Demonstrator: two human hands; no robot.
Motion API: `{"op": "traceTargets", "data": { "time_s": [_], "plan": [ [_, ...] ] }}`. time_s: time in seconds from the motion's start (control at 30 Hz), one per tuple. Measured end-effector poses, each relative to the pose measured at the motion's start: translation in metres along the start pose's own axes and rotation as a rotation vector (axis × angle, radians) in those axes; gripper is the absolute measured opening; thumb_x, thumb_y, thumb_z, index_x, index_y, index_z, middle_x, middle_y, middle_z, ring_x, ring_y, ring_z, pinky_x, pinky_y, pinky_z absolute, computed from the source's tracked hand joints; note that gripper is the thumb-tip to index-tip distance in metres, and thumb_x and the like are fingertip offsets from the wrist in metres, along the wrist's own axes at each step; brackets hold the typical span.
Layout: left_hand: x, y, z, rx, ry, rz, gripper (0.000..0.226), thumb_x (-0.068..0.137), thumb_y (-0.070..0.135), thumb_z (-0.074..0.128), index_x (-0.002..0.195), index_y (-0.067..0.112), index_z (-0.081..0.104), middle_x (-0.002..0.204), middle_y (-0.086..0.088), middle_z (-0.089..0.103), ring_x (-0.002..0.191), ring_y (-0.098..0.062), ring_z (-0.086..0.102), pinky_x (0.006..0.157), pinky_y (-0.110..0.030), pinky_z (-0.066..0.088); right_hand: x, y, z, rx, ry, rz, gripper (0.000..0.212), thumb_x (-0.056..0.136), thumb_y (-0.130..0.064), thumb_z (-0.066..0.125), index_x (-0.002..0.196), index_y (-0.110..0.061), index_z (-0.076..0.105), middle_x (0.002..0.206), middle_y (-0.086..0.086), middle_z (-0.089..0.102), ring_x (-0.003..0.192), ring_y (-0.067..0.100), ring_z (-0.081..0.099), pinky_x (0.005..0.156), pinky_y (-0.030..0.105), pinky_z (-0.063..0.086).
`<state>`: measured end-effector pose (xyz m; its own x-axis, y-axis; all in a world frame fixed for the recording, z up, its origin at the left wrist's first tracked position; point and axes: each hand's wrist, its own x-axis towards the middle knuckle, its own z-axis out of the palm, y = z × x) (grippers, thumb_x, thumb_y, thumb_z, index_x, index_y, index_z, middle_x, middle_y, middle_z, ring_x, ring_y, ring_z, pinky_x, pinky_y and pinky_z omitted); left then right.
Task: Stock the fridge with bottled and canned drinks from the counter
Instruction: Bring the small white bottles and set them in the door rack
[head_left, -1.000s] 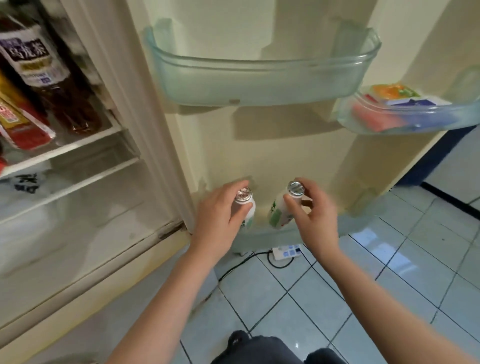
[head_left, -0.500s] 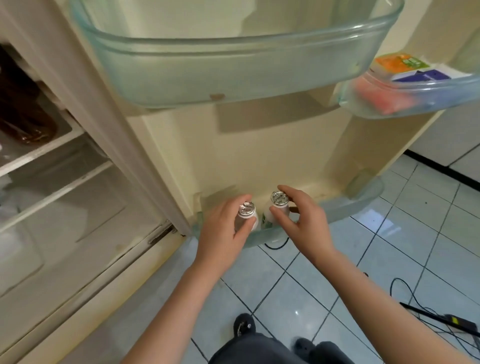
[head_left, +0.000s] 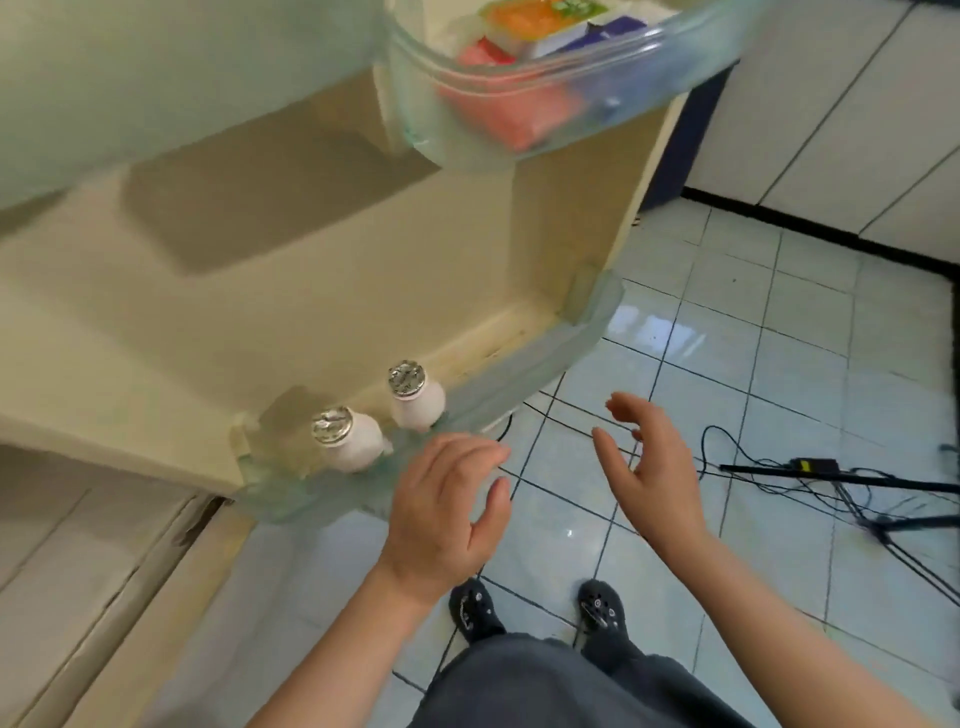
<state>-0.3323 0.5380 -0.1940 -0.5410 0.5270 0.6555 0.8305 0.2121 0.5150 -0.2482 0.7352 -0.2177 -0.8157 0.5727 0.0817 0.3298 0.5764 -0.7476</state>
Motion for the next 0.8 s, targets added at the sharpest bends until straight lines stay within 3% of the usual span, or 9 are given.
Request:
{"op": "traceTargets", "data": {
  "time_s": [0.13,0.23,0.33,0.37,0.53,0.63,0.73,0.8],
  "plan": [
    [-0.009,-0.001,0.055,-0.131,-0.451,-0.464,0.018,0.09,0.024,0.054,0.108,0.028,0.056,0.096,0.022,0.059,0.09,0.004,0.054,0.078,-0.009,0.039,-0.032,0.065,-0.025,-0.093,-0.131,0.355,0.041,0.091,-0.032,0.058,0.128,-0.016,0.05,0.12,-0.004,0.058,0.106,0.012,0.057,0.087,0.027,0.045],
    [-0.021,-0.003,0.106,-0.197,-0.662,-0.633,0.018,0.092,0.017,0.059,0.094,0.035,0.059,0.09,0.02,0.062,0.085,0.002,0.058,0.074,-0.019,0.045,-0.076,0.117,-0.047,-0.054,-0.199,0.707,0.04,0.093,-0.033,0.053,0.128,-0.014,0.051,0.119,0.001,0.061,0.102,0.015,0.059,0.085,0.027,0.045],
    [-0.039,0.004,0.154,-0.157,-0.934,-0.755,0.014,0.093,0.018,0.057,0.094,0.032,0.06,0.097,0.008,0.067,0.088,-0.007,0.061,0.074,-0.021,0.044,-0.139,0.165,-0.076,-0.001,-0.139,0.977,0.035,0.093,-0.028,0.053,0.123,-0.01,0.055,0.118,0.006,0.064,0.103,0.02,0.06,0.083,0.024,0.041],
    [-0.048,0.008,0.172,-0.117,-1.054,-0.761,0.01,0.094,0.021,0.056,0.099,0.028,0.061,0.102,0.004,0.067,0.09,-0.009,0.061,0.075,-0.02,0.042,-0.163,0.18,-0.087,0.016,-0.109,1.059,0.033,0.093,-0.027,0.053,0.121,-0.01,0.057,0.118,0.007,0.065,0.105,0.022,0.06,0.082,0.024,0.04],
    [-0.078,0.041,0.243,0.149,-1.596,-0.604,0.032,0.096,0.037,0.049,0.121,0.019,0.055,0.116,0.0,0.062,0.102,-0.015,0.057,0.085,-0.022,0.04,-0.27,0.235,-0.136,0.064,-0.039,1.347,0.031,0.094,-0.028,0.049,0.117,-0.01,0.058,0.117,0.008,0.064,0.108,0.025,0.057,0.082,0.026,0.04],
    [-0.087,0.083,0.288,0.268,-1.728,-0.543,0.033,0.095,0.037,0.047,0.122,0.018,0.055,0.122,-0.003,0.06,0.109,-0.019,0.056,0.088,-0.024,0.041,-0.326,0.266,-0.164,0.117,-0.012,1.448,0.025,0.093,-0.026,0.049,0.111,-0.013,0.06,0.11,0.005,0.064,0.104,0.023,0.058,0.077,0.024,0.039],
    [-0.094,0.138,0.34,0.319,-1.78,-0.438,0.034,0.095,0.037,0.046,0.122,0.017,0.055,0.124,-0.004,0.06,0.112,-0.021,0.056,0.091,-0.025,0.042,-0.365,0.296,-0.195,0.188,-0.034,1.488,0.011,0.092,-0.026,0.048,0.089,-0.018,0.054,0.09,0.001,0.06,0.083,0.016,0.06,0.063,0.023,0.037],
    [-0.096,0.181,0.375,0.314,-1.813,-0.364,0.034,0.095,0.037,0.046,0.122,0.018,0.055,0.124,-0.004,0.06,0.111,-0.022,0.057,0.09,-0.026,0.042,-0.381,0.317,-0.217,0.225,-0.006,1.507,0.01,0.092,-0.026,0.048,0.087,-0.019,0.053,0.089,-0.001,0.059,0.079,0.015,0.055,0.065,0.023,0.038]
  ]
}}
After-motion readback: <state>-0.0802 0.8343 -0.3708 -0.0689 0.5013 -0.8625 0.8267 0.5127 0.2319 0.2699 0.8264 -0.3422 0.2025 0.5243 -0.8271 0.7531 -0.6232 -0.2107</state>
